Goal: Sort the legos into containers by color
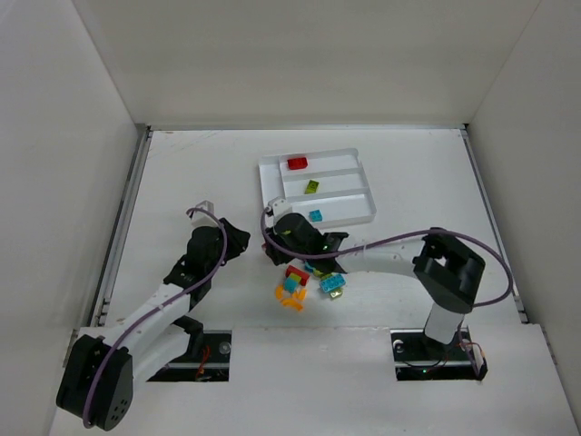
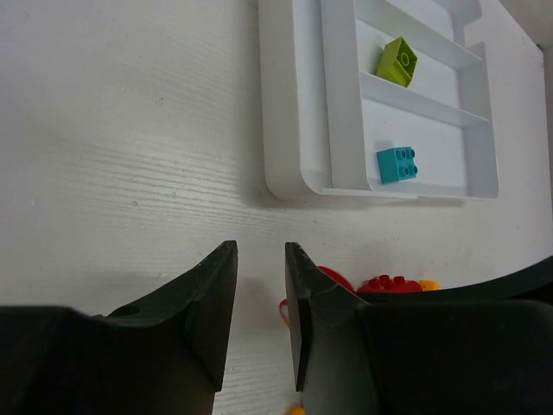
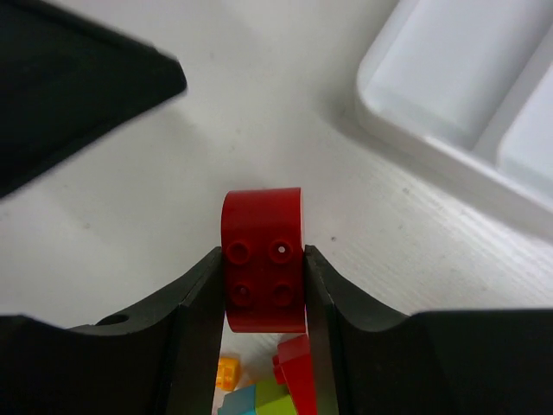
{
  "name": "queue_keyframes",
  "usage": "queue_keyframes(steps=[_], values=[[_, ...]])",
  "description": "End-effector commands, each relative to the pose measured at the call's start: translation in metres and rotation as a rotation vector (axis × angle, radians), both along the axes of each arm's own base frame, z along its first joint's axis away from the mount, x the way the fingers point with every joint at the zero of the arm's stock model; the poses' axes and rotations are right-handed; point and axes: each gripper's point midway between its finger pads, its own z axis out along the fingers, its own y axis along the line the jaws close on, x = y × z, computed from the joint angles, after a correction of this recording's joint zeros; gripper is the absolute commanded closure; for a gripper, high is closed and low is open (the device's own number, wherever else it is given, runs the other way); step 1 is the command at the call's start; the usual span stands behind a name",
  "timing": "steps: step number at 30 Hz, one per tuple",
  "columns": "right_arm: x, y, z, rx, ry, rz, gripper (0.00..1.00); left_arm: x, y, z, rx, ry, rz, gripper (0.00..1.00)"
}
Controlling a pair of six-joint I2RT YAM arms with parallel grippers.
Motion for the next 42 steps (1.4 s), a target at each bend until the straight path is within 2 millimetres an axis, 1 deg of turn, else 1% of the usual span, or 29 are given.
queue_keyframes(steps=[1, 4, 7, 10, 12, 15, 16, 21, 25, 29, 30, 34, 37, 42], values=[[0.042, 0.004, 0.101, 0.242, -0.140, -0.081, 0.66, 0.001, -0.004, 0.006, -0.026, -0.026, -0.010, 0.73], [0.078, -0.032, 0.121, 0.269, -0.173, -0.186, 0.67, 0.000, -0.008, 0.008, -0.025, -0.031, -0.024, 0.73], [0.105, -0.068, 0.142, 0.335, -0.180, -0.261, 0.67, 0.001, -0.011, 0.008, -0.026, -0.039, -0.033, 0.72], [0.122, -0.087, 0.149, 0.409, -0.133, -0.278, 0.67, 0.003, -0.017, 0.008, -0.032, -0.043, -0.046, 0.72], [0.140, -0.094, 0.149, 0.455, -0.101, -0.301, 0.68, 0.004, -0.022, 0.007, -0.037, -0.046, -0.059, 0.72], [0.179, -0.101, 0.139, 0.467, -0.065, -0.356, 0.68, 0.005, -0.031, 0.003, -0.046, -0.039, -0.076, 0.72], [0.196, -0.104, 0.133, 0.463, -0.053, -0.390, 0.68, 0.004, -0.034, 0.002, -0.050, -0.038, -0.083, 0.72], [0.264, -0.131, 0.111, 0.470, -0.016, -0.559, 0.69, -0.001, -0.044, -0.001, -0.060, -0.037, -0.108, 0.71], [0.297, -0.144, 0.096, 0.468, 0.003, -0.656, 0.69, -0.003, -0.049, -0.005, -0.058, -0.033, -0.123, 0.71], [0.314, -0.146, 0.084, 0.461, -0.001, -0.720, 0.69, -0.003, -0.052, -0.009, -0.055, -0.027, -0.132, 0.71], [0.316, -0.144, 0.080, 0.459, 0.004, -0.734, 0.68, -0.004, -0.053, -0.010, -0.054, -0.026, -0.136, 0.71], [0.328, -0.149, 0.065, 0.462, 0.017, -0.815, 0.68, -0.004, -0.055, -0.013, -0.055, -0.023, -0.144, 0.71], [0.327, -0.144, 0.059, 0.474, 0.030, -0.853, 0.67, -0.006, -0.057, -0.015, -0.053, -0.019, -0.147, 0.71], [0.320, -0.142, 0.050, 0.459, 0.038, -0.912, 0.64, -0.006, -0.057, -0.015, -0.052, -0.018, -0.150, 0.71]])
